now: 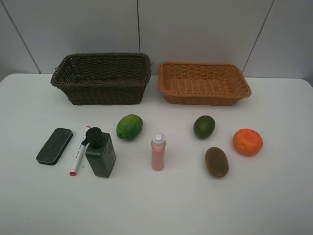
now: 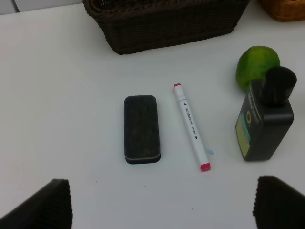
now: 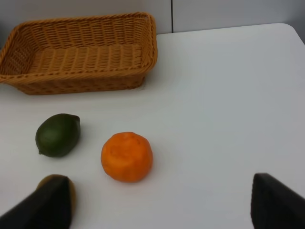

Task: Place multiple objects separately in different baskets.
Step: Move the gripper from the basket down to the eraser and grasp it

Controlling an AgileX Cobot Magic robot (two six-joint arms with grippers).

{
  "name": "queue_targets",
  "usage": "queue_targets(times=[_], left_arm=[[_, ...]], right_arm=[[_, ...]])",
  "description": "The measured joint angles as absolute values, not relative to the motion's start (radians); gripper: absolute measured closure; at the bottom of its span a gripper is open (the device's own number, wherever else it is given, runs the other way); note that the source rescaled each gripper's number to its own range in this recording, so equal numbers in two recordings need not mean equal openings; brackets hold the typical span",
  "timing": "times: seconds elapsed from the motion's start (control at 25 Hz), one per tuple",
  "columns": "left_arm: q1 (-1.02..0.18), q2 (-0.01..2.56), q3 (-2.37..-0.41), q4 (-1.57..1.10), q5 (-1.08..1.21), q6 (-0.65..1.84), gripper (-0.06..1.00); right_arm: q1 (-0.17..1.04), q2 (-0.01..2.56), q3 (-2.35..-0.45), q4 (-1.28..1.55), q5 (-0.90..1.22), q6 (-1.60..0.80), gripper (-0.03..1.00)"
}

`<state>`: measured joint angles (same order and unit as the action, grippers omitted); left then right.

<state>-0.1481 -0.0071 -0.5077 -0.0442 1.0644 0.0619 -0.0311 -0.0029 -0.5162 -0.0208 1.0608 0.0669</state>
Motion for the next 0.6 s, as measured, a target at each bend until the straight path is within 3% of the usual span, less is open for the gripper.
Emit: queue_targets(times=[0.6], left_arm=[[-0.148, -0.007, -0.508, -0.044, 1.064, 0.062, -0.05]], right_arm=[[-0.031, -0.003, -0.516, -0.021, 1.061, 0.067, 0.11]])
